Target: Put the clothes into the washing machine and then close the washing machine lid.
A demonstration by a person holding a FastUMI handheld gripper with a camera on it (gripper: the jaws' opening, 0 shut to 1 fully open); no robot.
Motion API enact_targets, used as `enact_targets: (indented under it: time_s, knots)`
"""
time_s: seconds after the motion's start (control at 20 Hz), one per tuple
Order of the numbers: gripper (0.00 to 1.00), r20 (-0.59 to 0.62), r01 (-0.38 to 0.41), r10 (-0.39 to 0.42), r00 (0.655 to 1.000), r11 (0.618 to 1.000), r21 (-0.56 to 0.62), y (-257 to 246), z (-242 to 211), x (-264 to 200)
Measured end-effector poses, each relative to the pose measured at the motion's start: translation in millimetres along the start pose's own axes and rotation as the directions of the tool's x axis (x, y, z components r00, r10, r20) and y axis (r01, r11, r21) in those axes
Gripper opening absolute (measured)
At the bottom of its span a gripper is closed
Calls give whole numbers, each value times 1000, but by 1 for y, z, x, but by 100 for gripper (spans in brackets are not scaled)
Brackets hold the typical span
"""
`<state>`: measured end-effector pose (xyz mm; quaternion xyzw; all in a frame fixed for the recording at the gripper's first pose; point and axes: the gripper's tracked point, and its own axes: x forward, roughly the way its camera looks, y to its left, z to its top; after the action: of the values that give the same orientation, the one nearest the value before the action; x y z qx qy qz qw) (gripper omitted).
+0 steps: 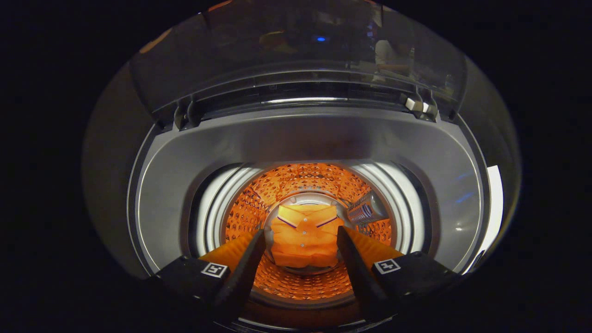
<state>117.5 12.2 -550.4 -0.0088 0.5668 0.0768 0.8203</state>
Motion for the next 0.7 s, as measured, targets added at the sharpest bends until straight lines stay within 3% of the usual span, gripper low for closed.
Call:
enact_targets:
  time_s: [0.3, 0.7]
  knots:
    - [99, 54, -1, 1, 999, 1000, 0, 4, 3, -12]
    - [99, 232, -6, 7, 973, 1000, -6, 14, 28, -65]
